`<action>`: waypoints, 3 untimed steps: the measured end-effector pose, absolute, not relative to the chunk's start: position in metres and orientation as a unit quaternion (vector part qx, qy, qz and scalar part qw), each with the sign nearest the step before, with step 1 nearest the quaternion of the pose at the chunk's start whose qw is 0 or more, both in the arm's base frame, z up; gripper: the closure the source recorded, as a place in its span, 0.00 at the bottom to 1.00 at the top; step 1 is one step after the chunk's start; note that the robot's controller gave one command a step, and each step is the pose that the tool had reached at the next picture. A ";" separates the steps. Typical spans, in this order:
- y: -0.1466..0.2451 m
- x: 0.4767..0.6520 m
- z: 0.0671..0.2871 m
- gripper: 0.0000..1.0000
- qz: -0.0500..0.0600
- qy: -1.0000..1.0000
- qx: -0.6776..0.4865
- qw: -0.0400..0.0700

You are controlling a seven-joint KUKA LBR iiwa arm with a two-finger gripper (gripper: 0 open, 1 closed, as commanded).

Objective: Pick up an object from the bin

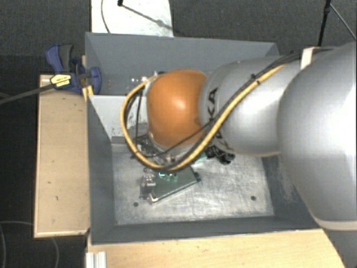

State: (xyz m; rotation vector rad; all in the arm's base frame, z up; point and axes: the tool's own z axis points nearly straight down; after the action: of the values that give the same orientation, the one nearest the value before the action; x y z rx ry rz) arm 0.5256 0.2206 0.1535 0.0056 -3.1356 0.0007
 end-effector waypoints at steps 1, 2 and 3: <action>0.219 0.528 0.158 0.00 -0.001 -1.000 -0.001 -0.001; 0.183 0.529 0.113 0.00 -0.002 -0.995 0.099 -0.005; 0.151 0.514 0.097 0.00 0.000 -0.996 0.095 0.002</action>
Offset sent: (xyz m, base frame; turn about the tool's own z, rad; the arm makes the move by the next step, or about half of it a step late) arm 0.0026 -0.0739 -0.0835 -0.3378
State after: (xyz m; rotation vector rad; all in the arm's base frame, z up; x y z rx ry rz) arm 0.5137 0.1509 0.0967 0.2966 -3.1229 0.0002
